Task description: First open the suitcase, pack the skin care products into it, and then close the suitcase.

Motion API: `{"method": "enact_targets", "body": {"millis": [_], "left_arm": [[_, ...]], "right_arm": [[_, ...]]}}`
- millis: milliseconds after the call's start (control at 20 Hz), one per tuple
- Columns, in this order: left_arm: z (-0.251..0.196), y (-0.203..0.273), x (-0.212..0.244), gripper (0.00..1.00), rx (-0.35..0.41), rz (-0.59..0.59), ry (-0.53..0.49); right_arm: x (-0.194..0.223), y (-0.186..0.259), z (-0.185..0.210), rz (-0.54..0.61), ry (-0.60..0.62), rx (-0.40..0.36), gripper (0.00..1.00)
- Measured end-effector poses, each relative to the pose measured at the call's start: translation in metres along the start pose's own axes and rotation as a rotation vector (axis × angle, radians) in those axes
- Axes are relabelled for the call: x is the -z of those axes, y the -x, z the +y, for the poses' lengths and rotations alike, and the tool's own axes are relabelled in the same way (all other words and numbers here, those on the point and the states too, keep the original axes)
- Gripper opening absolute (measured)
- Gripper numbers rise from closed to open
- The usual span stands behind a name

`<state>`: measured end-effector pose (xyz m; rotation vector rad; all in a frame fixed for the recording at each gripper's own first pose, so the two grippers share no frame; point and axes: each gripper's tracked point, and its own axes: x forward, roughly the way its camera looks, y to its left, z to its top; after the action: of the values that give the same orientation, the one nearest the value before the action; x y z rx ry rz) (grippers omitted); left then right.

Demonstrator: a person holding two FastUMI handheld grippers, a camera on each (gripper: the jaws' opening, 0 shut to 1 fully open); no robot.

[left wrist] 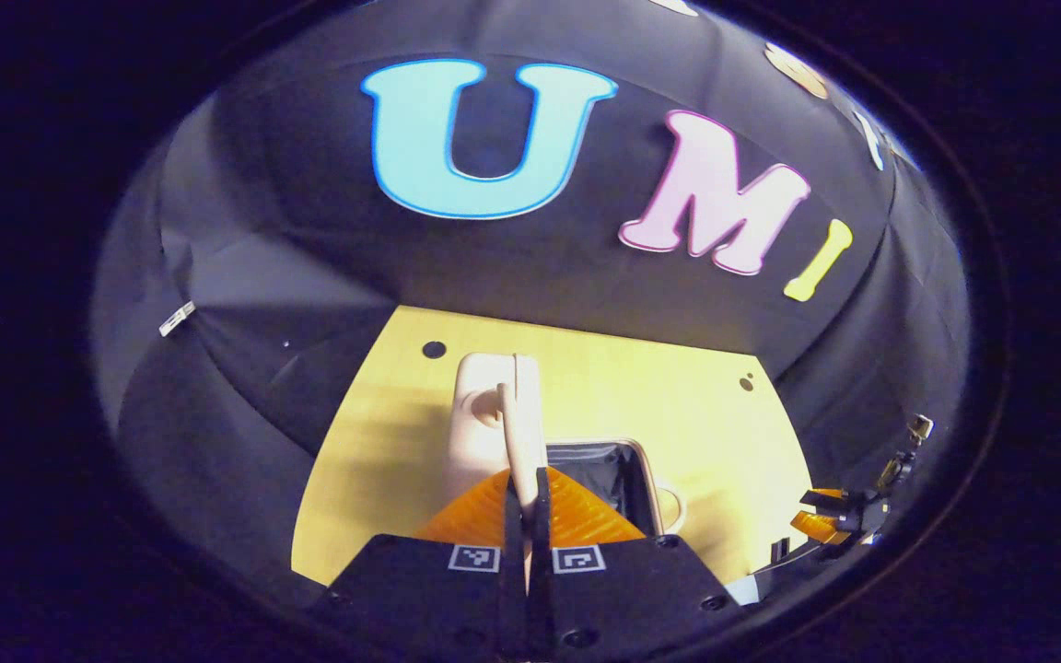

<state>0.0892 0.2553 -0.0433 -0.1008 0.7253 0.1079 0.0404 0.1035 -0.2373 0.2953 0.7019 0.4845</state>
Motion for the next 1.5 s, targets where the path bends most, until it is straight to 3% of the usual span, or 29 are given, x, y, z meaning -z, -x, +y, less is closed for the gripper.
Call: {"method": "enact_targets", "body": {"millis": [100,250,450,500,700,950,1000,1050,1250,1300,1500], "left_arm": [[-0.068,-0.024,0.011,0.06,0.066,0.014,-0.093],[-0.139,-0.067,0.051,0.06,0.156,0.081,-0.125],[-0.193,-0.138,0.129,0.07,0.165,0.222,-0.208],[-0.196,-0.15,0.139,0.03,0.158,0.248,-0.205],[-0.196,-0.173,0.163,0.08,0.146,0.305,-0.203],[-0.203,-0.181,0.17,0.23,0.106,0.282,-0.159],[-0.207,-0.178,0.169,0.29,0.104,0.256,-0.136],[-0.212,-0.171,0.167,0.42,0.104,0.232,-0.124],[-0.237,-0.1,0.115,0.82,0.042,-0.038,-0.111],[-0.241,-0.079,0.098,0.86,0.03,-0.107,-0.098],[-0.258,0.019,0.045,0.86,0.017,-0.36,-0.06]], "right_arm": [[-0.001,0.001,-0.011,-0.015,-0.011,0.01,0.97],[-0.003,0.015,-0.031,-0.039,-0.033,0.033,0.97],[0.002,0.039,-0.062,-0.051,-0.051,0.099,0.97],[0.005,0.042,-0.067,-0.053,-0.061,0.109,0.97],[0.019,0.061,-0.092,-0.034,-0.058,0.163,0.97],[0.017,0.074,-0.107,-0.052,-0.06,0.171,0.97],[0.014,0.076,-0.109,-0.057,-0.05,0.166,0.97],[0.011,0.078,-0.109,-0.063,-0.038,0.16,0.97],[-0.023,0.092,-0.113,-0.115,0.035,0.132,0.97],[-0.034,0.096,-0.111,-0.134,0.048,0.128,0.97],[-0.116,0.121,-0.088,-0.308,0.2,0.116,0.97]]}}
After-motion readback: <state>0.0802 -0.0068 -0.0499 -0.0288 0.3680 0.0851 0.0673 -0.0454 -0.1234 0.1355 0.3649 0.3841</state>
